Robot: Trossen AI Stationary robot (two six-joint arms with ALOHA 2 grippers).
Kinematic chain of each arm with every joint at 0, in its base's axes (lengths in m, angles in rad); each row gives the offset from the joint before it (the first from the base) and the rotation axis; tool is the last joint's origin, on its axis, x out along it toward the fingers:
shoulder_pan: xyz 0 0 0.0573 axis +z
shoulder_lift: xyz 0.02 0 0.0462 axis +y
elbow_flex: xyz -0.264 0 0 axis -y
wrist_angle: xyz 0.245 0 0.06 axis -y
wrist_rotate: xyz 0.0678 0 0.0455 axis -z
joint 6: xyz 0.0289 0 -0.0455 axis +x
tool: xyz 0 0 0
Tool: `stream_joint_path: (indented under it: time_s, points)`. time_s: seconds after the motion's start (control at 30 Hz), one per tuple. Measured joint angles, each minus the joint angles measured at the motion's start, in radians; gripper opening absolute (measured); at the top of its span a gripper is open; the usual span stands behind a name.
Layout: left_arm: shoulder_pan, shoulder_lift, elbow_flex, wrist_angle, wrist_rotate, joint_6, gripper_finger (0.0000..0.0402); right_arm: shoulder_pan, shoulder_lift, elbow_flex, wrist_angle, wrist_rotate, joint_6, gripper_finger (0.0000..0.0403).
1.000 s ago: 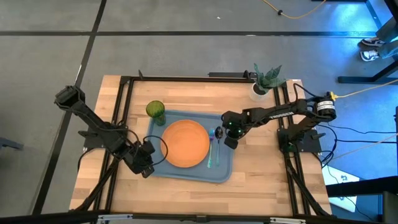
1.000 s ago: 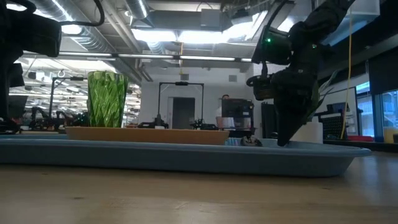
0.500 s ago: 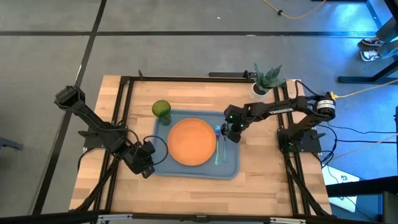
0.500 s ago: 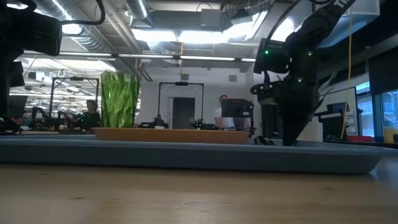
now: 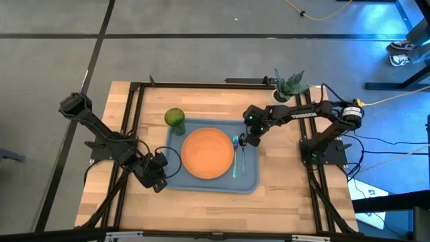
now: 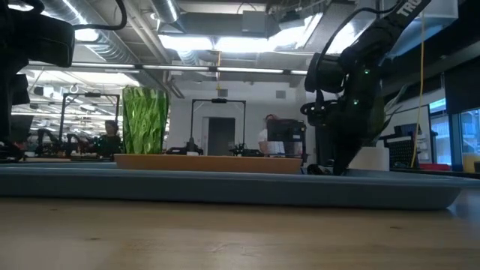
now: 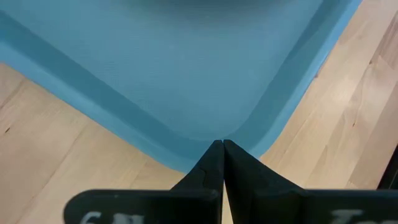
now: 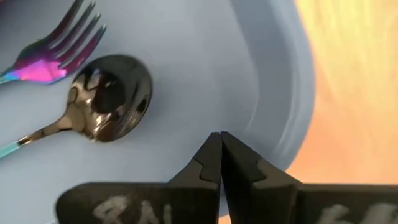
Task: Pick and place plate/cup/fork/spoon on tray
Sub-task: Adjust the blue tray
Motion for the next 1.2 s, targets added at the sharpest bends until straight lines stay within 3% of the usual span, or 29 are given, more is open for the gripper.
stream_joint_path:
  time_s: [0.87, 1.07, 1.2]
  points:
    - [0.000, 0.000, 0.000, 0.000, 0.000, -0.002, 0.0000, -0.038, 0.001, 0.000, 0.129, 0.058, -0.085, 0.0008]
    - [0.000, 0.000, 0.000, 0.000, -0.001, -0.019, 0.0000, -0.037, -0.003, 0.000, 0.110, -0.066, -0.053, 0.0008]
    - [0.000, 0.000, 0.000, 0.000, -0.010, -0.021, 0.0000, -0.054, 0.019, 0.000, 0.104, -0.077, -0.037, 0.0008]
